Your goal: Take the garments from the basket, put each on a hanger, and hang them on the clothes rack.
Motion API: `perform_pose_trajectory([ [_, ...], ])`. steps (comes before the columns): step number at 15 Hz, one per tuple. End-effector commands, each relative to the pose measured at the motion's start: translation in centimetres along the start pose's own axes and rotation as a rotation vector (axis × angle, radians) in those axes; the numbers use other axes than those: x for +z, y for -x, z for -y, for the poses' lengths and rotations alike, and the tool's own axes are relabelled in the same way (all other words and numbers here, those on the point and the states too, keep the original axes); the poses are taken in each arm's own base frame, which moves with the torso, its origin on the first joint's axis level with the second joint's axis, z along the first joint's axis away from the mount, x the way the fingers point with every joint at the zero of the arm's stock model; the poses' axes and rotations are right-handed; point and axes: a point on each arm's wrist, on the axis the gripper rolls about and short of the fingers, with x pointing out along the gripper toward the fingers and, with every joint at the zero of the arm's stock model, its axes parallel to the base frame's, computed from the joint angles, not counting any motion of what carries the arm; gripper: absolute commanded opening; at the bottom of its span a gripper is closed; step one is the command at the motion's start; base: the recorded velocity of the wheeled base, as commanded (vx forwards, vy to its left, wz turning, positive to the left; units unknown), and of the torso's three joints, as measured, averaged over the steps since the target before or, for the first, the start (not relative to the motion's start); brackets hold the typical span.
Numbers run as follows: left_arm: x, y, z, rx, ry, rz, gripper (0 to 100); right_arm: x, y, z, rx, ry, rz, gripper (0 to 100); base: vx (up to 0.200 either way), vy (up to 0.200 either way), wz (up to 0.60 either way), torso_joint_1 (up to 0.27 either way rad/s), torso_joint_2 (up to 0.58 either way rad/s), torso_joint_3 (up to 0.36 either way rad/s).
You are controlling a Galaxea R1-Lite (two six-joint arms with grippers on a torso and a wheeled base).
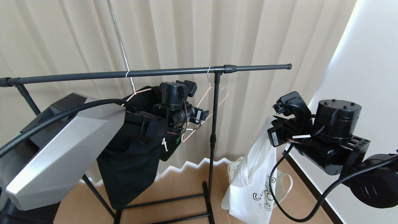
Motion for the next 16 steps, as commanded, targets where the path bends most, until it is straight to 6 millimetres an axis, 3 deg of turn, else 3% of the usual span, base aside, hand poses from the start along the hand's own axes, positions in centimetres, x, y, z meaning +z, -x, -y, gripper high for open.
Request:
perform_pose_trajectory([
  [1,-0.7,-0.7,-0.2,-0.003,0.001,-0.011,100,-0.1,-0.1,-0.1,0.002,0.002,-0.004,0,0.0,0.0,0.0,0.0,0.0,0.0],
  [13,-1.8,-1.6,-0.7,0.009,0.005,-0.031,100,-0.3,-0.2,-0.1,0.002,0.003,-0.009,0,0.0,0.0,0.0,0.0,0.0,0.0],
  [14,-1.9,-1.6,-0.7,0.009,0.005,-0.034,0,-0.3,-0.2,-0.1,0.002,0.004,-0.01,0,0.0,0.0,0.0,0.0,0.0,0.0],
  [16,-1.9,-1.6,-0.8,0.01,0.007,-0.034,0,-0.3,-0.2,-0.1,0.002,0.004,-0.01,0,0.0,0.0,0.0,0.0,0.0,0.0],
])
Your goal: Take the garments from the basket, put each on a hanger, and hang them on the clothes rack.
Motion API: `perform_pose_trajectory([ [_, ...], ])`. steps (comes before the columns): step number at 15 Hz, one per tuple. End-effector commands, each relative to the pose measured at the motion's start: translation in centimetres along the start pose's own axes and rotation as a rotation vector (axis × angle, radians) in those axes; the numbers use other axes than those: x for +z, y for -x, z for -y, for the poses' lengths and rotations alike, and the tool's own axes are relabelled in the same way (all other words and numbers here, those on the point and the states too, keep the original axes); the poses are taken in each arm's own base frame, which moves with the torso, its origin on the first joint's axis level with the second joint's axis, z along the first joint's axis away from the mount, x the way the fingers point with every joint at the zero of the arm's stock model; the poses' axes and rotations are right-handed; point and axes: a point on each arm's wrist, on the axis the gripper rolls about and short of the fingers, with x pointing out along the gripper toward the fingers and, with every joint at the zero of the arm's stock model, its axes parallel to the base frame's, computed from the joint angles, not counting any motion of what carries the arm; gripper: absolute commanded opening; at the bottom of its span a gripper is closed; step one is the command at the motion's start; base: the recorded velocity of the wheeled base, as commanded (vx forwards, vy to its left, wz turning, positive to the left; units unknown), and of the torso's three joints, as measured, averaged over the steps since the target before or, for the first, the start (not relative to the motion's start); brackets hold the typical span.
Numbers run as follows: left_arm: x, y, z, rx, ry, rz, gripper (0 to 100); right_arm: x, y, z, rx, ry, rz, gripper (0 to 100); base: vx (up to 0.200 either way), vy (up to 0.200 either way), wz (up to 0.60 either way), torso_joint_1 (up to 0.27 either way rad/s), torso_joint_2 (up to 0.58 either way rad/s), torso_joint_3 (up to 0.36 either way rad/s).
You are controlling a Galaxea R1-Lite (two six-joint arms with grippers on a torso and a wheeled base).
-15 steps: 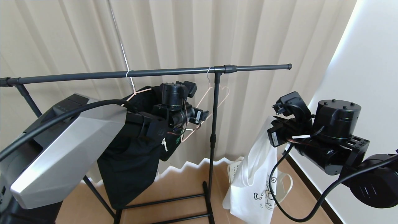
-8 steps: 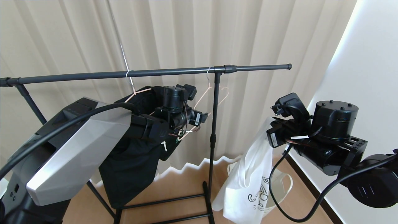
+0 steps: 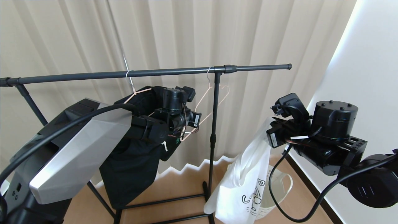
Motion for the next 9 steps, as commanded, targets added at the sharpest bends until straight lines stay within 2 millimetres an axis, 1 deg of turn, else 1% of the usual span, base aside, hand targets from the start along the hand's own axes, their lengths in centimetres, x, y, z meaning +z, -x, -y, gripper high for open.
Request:
perform_pose_trajectory([
  [1,-0.01,-0.02,-0.17,0.004,0.002,0.001,0,-0.03,-0.03,-0.03,0.001,0.001,-0.001,0,0.0,0.0,0.0,0.0,0.0,0.0],
  [6,0.26,0.14,-0.98,0.023,0.013,0.01,0,-0.03,-0.03,-0.03,0.001,0.001,-0.001,0,0.0,0.0,0.0,0.0,0.0,0.0],
  [9,0.39,0.26,-1.01,0.028,0.017,0.012,0,-0.03,-0.03,-0.03,0.001,0.001,-0.001,0,0.0,0.0,0.0,0.0,0.0,0.0],
])
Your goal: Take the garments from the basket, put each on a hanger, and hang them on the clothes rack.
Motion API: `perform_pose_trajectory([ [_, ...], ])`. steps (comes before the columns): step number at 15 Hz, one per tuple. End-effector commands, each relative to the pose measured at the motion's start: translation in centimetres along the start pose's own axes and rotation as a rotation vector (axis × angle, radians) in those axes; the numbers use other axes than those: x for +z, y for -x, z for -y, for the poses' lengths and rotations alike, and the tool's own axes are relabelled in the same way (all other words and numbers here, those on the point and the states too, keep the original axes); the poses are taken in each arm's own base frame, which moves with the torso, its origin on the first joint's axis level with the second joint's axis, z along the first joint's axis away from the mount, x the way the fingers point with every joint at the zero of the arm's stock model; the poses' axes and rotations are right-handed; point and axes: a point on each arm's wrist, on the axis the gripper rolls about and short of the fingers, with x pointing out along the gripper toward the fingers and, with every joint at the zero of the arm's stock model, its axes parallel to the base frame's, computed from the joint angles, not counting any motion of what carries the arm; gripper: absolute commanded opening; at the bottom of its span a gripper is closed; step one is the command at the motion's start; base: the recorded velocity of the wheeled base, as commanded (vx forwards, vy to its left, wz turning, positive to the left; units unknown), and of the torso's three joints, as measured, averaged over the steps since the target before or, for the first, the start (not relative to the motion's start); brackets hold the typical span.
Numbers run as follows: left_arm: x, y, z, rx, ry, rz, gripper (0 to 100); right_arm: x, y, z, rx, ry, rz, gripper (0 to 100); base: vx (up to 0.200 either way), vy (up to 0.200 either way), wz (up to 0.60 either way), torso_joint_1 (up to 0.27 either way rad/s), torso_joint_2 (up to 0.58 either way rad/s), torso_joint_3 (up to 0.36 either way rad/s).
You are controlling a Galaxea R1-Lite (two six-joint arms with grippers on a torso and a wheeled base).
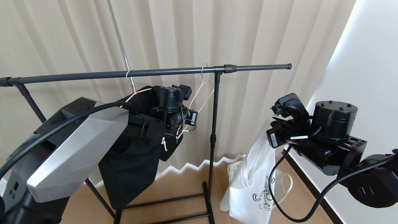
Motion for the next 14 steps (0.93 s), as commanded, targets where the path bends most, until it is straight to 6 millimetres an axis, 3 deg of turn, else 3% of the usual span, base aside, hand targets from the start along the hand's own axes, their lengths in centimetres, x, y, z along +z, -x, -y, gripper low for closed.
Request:
perform_pose_trajectory([
  [1,0.2,0.2,0.1,-0.001,0.001,0.004,0,0.0,0.0,0.0,0.001,0.001,-0.001,0,0.0,0.0,0.0,0.0,0.0,0.0],
  [10,1.8,3.2,-0.1,-0.006,0.022,0.023,0,0.0,0.0,0.0,0.001,0.001,-0.001,0,0.0,0.0,0.0,0.0,0.0,0.0],
  [14,1.5,3.9,0.0,-0.007,0.022,0.032,0,0.0,0.0,0.0,0.0,0.0,0.001,0,0.0,0.0,0.0,0.0,0.0,0.0],
])
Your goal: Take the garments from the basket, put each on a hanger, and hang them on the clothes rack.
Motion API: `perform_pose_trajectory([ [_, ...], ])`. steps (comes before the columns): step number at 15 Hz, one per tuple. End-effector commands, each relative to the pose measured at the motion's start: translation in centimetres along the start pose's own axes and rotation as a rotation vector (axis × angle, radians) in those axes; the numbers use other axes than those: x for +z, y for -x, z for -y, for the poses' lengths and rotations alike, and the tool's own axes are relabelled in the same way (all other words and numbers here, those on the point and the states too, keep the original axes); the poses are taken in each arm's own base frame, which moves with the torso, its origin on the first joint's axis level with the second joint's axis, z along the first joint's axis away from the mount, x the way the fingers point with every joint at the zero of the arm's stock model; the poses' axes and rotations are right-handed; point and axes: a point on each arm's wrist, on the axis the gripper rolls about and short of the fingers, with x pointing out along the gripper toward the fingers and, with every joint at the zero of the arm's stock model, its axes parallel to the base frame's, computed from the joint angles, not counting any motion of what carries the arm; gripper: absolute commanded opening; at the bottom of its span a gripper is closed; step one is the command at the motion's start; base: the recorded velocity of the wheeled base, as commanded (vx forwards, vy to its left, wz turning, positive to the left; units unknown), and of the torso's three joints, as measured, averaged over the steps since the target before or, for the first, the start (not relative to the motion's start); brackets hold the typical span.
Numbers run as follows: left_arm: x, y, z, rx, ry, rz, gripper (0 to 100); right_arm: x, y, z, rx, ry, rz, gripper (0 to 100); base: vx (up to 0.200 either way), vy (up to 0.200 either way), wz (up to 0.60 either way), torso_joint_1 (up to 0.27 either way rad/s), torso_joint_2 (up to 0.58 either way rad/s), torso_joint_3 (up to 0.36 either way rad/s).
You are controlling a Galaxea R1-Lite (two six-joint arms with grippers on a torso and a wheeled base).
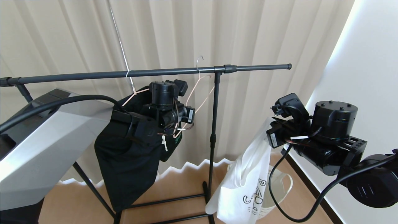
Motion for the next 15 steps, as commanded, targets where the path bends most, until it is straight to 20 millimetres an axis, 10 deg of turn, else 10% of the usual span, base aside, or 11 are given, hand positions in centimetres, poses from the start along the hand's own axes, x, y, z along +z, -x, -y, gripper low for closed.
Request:
perform_pose_trajectory([
  [1,0.0,0.9,0.0,0.001,0.0,0.008,0,0.0,0.0,0.0,0.0,0.0,0.001,0,0.0,0.0,0.0,0.0,0.0,0.0],
  [5,-0.4,3.9,-0.2,-0.001,-0.001,0.0,0,0.1,0.0,0.0,0.0,-0.001,0.003,0,0.0,0.0,0.0,0.0,0.0,0.0],
  [15,-5.5,19.4,-1.1,-0.009,-0.011,-0.018,0,0.3,0.3,0.1,-0.003,-0.003,0.009,0,0.0,0.0,0.0,0.0,0.0,0.0],
])
